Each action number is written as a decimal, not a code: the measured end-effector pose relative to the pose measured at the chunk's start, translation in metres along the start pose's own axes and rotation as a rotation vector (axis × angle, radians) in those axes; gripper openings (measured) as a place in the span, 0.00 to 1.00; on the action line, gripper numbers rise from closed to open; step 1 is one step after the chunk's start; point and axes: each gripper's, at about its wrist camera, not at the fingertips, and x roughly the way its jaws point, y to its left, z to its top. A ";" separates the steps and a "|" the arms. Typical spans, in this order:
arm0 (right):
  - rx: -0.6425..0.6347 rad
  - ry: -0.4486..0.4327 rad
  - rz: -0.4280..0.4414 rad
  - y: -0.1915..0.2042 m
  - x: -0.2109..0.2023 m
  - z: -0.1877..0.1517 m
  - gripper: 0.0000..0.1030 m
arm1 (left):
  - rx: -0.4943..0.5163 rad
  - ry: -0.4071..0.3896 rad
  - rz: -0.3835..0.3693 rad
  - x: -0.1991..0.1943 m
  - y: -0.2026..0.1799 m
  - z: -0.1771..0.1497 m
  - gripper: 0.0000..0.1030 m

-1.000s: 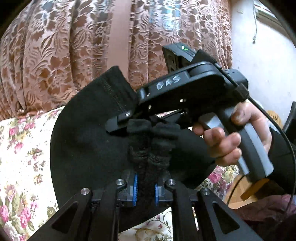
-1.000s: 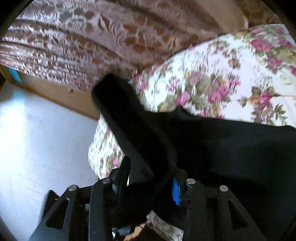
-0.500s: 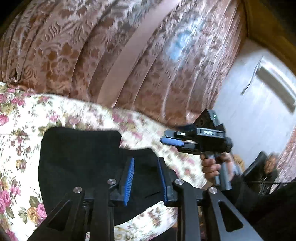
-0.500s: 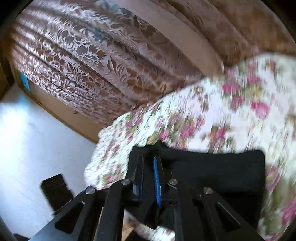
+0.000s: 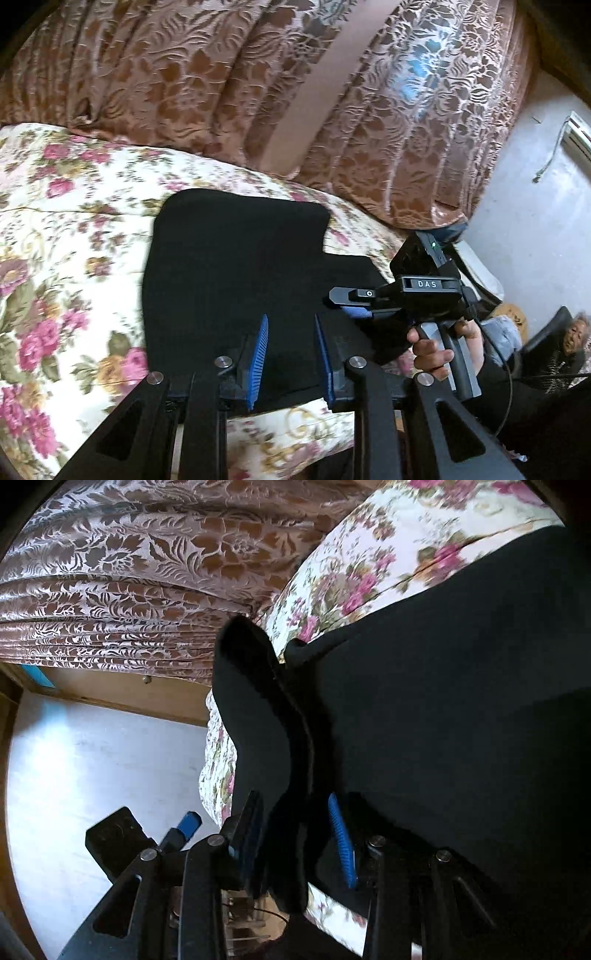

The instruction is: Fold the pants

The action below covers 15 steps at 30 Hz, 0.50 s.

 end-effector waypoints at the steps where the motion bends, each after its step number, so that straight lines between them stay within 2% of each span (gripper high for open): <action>1: -0.006 0.008 -0.009 0.002 0.006 0.001 0.37 | -0.008 -0.003 0.012 -0.002 0.005 -0.001 0.24; 3: -0.022 0.025 -0.031 0.009 0.018 0.003 0.37 | -0.031 -0.010 0.034 -0.004 0.014 -0.002 0.24; 5: -0.061 0.035 -0.046 0.017 0.026 0.006 0.25 | -0.061 -0.015 0.041 -0.007 0.022 -0.002 0.24; 6: -0.074 0.038 -0.057 0.023 0.031 0.006 0.15 | -0.071 -0.016 0.043 -0.008 0.025 -0.001 0.24; 7: -0.092 0.031 -0.076 0.026 0.034 0.005 0.12 | -0.073 -0.019 0.053 -0.010 0.027 -0.001 0.24; 9: -0.204 0.013 -0.141 0.051 0.033 -0.001 0.11 | -0.073 -0.030 0.054 -0.015 0.029 0.001 0.24; 11: -0.258 -0.004 -0.131 0.073 0.025 -0.005 0.11 | -0.066 -0.036 0.053 -0.018 0.028 0.005 0.24; 15: -0.365 -0.088 -0.094 0.118 -0.020 -0.009 0.11 | -0.028 -0.051 0.015 -0.018 0.017 0.016 0.25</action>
